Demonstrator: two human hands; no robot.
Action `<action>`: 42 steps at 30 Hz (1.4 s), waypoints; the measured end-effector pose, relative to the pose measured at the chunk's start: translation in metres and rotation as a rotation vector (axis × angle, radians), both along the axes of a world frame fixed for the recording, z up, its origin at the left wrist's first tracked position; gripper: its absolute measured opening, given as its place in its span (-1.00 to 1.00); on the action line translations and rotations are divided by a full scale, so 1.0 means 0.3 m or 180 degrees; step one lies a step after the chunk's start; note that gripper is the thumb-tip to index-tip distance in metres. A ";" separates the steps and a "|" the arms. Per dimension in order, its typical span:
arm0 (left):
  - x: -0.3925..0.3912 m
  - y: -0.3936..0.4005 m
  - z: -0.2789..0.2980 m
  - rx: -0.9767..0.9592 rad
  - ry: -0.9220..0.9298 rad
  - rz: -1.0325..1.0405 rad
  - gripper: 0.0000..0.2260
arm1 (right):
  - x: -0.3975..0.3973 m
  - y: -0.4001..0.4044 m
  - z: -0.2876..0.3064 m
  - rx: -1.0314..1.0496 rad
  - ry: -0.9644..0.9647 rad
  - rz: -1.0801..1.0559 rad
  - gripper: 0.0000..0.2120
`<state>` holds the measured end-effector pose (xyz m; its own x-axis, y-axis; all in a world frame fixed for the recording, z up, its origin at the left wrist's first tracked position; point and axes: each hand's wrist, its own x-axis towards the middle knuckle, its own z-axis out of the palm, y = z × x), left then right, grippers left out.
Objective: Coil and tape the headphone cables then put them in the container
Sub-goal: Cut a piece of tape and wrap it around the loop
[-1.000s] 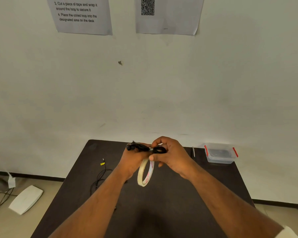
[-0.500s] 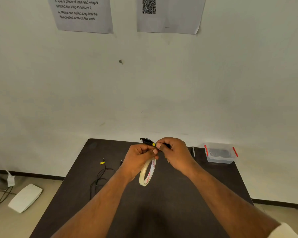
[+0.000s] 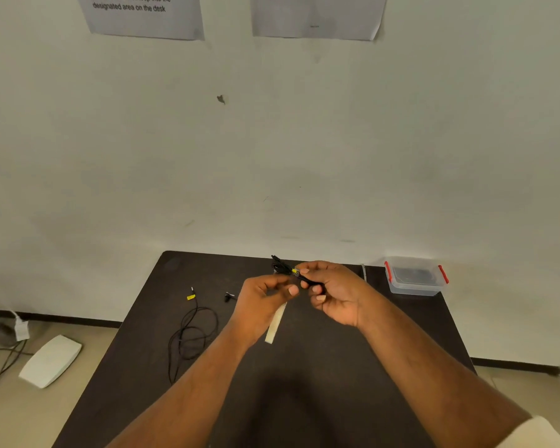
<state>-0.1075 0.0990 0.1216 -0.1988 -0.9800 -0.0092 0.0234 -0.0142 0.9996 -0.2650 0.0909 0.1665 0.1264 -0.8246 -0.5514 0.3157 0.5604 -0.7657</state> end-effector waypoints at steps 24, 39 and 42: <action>-0.211 -0.234 -0.325 0.2054 0.0127 0.0789 -0.88 | -0.353 -0.209 -0.558 0.0245 0.2551 -0.0278 -0.78; -0.235 -0.347 -0.454 0.2655 -0.0162 0.0851 -0.83 | -0.480 -0.282 -0.765 0.0275 0.4875 0.1077 -0.71; -0.219 -0.349 -0.458 0.2593 -0.0179 0.0810 -0.81 | -0.478 -0.290 -0.738 0.0521 0.4781 0.1175 -0.64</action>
